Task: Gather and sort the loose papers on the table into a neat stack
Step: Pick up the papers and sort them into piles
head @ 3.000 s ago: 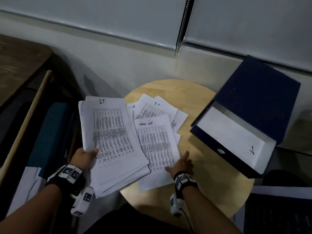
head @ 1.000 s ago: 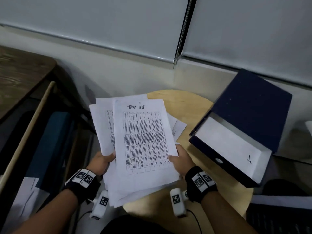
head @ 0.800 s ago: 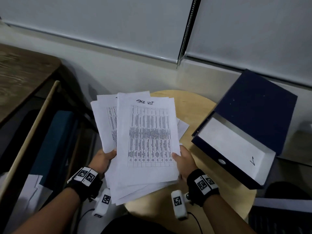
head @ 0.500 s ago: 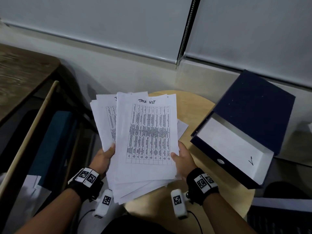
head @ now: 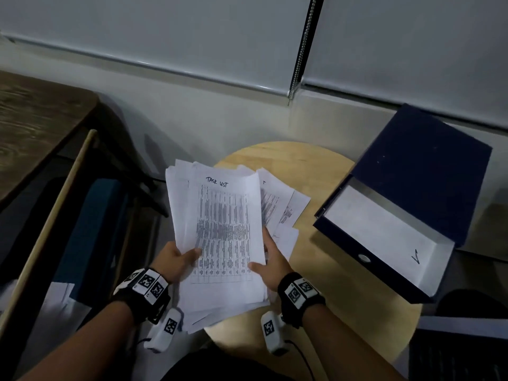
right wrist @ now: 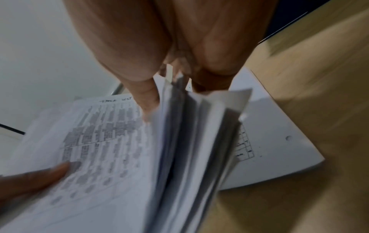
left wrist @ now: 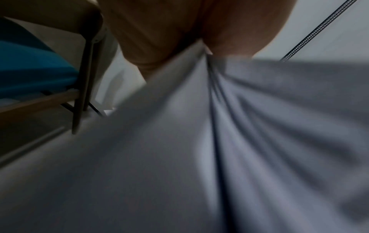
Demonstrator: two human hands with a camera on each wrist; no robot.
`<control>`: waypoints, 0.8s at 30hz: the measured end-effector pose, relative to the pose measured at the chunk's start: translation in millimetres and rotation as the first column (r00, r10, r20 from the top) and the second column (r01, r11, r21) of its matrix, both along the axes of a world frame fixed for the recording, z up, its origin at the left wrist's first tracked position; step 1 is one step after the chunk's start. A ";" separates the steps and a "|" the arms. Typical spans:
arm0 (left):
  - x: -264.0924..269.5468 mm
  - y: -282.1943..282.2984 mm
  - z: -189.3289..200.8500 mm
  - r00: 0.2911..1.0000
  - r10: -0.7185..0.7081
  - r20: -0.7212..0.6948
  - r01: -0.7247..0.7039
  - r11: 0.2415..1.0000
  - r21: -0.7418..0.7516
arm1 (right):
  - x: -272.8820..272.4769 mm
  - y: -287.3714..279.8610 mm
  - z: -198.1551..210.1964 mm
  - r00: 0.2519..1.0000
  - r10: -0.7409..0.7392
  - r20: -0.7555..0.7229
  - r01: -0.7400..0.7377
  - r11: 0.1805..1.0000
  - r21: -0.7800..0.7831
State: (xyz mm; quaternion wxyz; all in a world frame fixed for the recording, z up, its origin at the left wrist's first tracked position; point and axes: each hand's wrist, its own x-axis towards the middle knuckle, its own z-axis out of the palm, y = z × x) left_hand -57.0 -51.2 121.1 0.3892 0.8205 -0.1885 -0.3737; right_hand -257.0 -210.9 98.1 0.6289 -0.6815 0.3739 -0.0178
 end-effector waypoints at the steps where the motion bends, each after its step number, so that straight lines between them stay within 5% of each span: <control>1: 1.9 3.0 -2.2 0.999 0.036 0.024 -0.036 0.999 -0.003 | 2.3 0.8 -3.9 0.999 -0.022 -0.038 0.022 1.000 0.007; 5: 24.2 19.9 -13.5 0.969 0.245 0.026 -0.244 0.969 -0.029 | 6.1 -9.9 -16.6 0.948 -0.099 -0.304 0.088 0.995 -0.051; 11: 42.2 35.4 -11.7 0.934 0.356 -0.023 -0.357 0.933 -0.044 | 22.7 -39.9 -28.0 0.802 -0.240 -0.547 0.213 0.970 -0.113; 20: 35.0 34.9 -12.3 0.897 0.441 -0.031 -0.442 0.896 -0.029 | 69.2 -29.5 -67.8 0.568 -0.382 -0.730 0.277 0.923 -0.267; 24: 37.0 40.7 -12.5 0.901 0.432 -0.027 -0.432 0.902 -0.004 | 80.8 -21.0 -71.2 0.574 -0.383 -0.724 0.256 0.924 -0.285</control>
